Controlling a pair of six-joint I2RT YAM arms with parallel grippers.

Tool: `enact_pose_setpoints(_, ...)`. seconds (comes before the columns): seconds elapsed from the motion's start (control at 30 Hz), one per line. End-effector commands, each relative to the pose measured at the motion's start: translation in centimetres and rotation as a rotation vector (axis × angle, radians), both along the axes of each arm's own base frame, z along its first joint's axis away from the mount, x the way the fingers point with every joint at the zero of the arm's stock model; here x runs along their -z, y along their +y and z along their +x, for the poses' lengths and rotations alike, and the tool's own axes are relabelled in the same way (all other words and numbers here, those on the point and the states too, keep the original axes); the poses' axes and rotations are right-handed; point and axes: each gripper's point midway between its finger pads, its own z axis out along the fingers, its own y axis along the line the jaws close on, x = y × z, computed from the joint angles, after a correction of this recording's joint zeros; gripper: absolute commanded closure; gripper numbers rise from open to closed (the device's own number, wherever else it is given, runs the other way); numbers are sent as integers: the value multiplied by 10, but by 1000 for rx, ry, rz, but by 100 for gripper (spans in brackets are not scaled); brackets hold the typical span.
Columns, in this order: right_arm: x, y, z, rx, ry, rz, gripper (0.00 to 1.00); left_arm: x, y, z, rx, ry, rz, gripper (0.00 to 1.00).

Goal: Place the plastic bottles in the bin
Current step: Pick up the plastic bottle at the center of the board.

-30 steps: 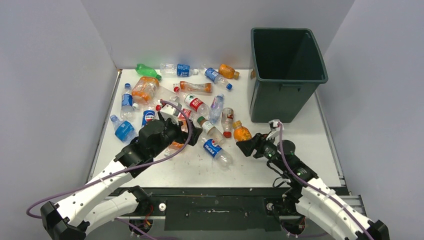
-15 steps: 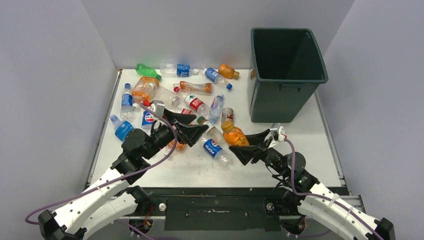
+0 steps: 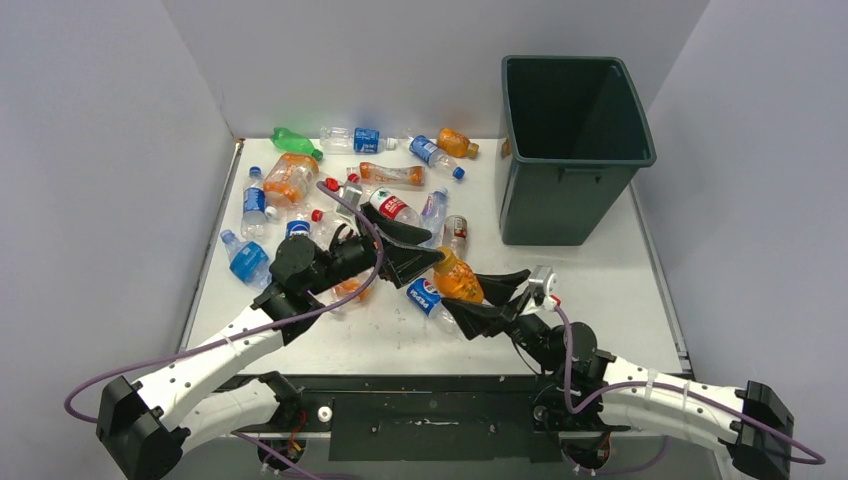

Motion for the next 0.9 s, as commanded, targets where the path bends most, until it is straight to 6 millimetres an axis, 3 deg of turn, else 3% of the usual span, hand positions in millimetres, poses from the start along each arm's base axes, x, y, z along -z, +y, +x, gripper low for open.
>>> enact_pose_setpoints(0.0, -27, -17, 13, 121, -36, 132, 95, -41, 4, -19, 67, -114, -104, 0)
enact_pose_setpoints(0.17, -27, -17, 16, 136, -15, 178, 95, -39, 5, -24, 76, -139, -120, 2)
enact_pose_setpoints(0.47, -38, 7, 0, 71, -41, 178, 95, -16, -3, -7, -1, -107, -12, 0)
enact_pose_setpoints(0.87, -42, 12, 3, 91, -15, 222, 95, -4, -9, -16, 41, -131, 24, 27)
